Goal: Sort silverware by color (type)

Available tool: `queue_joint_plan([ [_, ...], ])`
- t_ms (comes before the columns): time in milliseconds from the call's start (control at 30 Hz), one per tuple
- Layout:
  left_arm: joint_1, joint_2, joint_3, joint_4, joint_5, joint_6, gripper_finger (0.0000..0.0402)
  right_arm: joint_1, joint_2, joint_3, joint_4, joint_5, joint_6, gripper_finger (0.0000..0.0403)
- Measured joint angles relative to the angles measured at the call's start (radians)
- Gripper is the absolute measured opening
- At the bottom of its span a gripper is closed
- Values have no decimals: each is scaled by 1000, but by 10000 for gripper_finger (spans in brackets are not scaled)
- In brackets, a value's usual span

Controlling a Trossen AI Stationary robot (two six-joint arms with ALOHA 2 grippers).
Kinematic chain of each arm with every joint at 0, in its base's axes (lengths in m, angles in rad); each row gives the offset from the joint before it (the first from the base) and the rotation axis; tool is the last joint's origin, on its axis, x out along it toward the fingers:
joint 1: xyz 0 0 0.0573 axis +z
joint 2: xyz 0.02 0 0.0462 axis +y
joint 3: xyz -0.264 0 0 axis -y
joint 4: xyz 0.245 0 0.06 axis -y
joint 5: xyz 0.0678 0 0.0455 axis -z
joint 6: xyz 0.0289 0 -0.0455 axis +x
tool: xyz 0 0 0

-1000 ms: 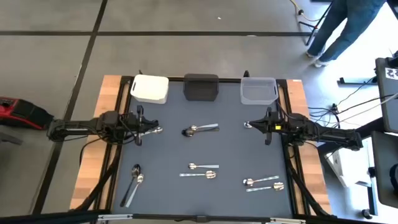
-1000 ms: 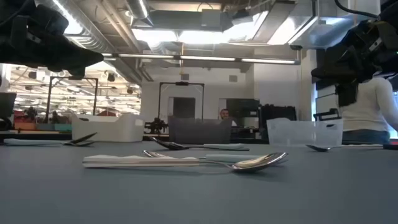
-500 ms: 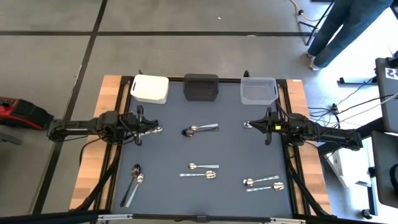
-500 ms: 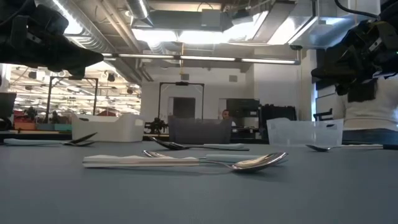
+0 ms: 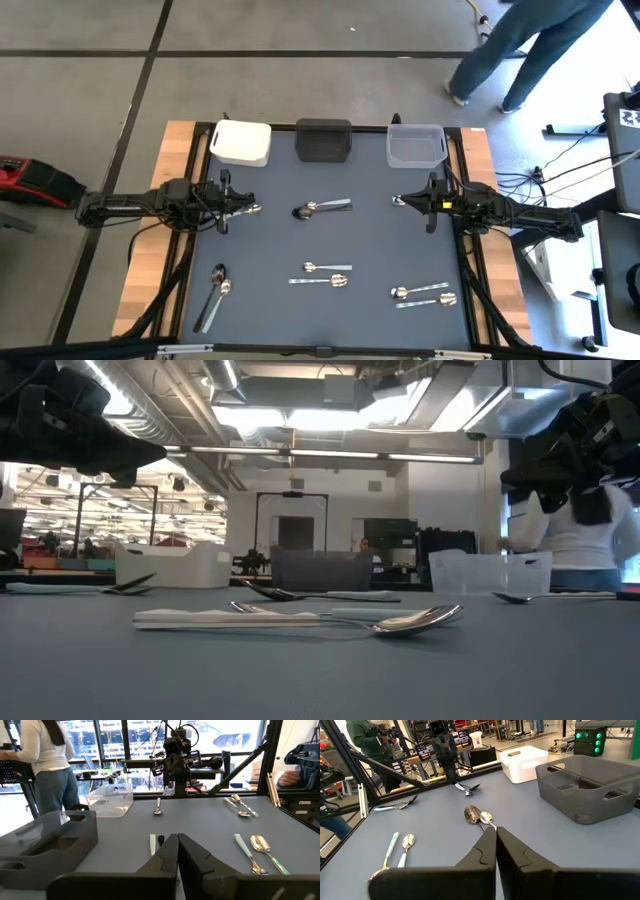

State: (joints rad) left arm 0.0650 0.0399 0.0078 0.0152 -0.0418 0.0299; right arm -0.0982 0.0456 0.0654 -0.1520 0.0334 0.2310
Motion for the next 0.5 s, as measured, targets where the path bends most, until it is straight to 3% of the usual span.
queue_joint_plan([
  [500, 0, 0, 0, 0, 0, 0, 4, 0, 0, 0, 0, 0, 0, 3],
])
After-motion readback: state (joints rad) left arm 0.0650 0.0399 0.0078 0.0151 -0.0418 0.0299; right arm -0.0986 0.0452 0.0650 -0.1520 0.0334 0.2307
